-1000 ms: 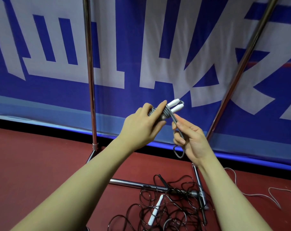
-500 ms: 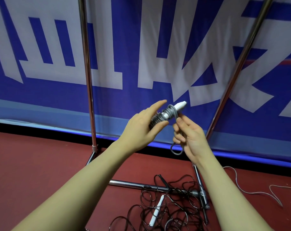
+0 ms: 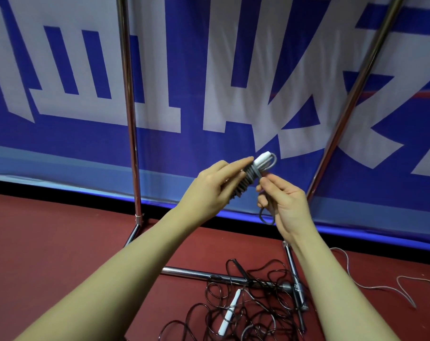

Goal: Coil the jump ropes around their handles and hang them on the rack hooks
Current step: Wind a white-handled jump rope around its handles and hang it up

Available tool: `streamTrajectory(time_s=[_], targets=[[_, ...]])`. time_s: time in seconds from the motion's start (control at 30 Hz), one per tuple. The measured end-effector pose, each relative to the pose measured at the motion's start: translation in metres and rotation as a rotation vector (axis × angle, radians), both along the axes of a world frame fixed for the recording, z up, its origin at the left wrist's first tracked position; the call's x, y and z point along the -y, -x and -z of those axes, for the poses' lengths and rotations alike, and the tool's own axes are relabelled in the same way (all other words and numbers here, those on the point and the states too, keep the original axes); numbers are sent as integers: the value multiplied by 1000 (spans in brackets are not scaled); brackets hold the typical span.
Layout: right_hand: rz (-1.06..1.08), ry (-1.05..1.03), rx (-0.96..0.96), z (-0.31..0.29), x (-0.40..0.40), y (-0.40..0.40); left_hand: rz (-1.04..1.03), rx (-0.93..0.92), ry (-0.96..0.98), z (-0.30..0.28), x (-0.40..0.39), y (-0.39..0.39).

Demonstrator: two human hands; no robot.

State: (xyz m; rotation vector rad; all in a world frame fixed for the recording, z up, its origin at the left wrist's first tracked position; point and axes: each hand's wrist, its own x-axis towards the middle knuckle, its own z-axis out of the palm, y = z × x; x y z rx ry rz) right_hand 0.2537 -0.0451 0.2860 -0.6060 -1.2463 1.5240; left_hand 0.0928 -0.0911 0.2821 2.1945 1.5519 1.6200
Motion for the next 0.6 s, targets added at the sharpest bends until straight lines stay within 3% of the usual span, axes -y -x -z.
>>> streamTrajectory(time_s=[0.07, 0.17, 0.27, 0.37, 0.6], targets=[[4, -17, 20, 2, 1, 1, 3, -37, 11, 3, -1, 3], [0, 0, 1, 3, 1, 3, -149, -227, 5, 6, -2, 4], [2, 18, -16, 3, 2, 7, -378, -389, -99, 3, -5, 1], [-59, -30, 4, 1, 2, 8, -481, -488, -218, 1, -9, 2], [-9, -186, 221, 5, -2, 4, -124, -53, 44, -4, 8, 5]])
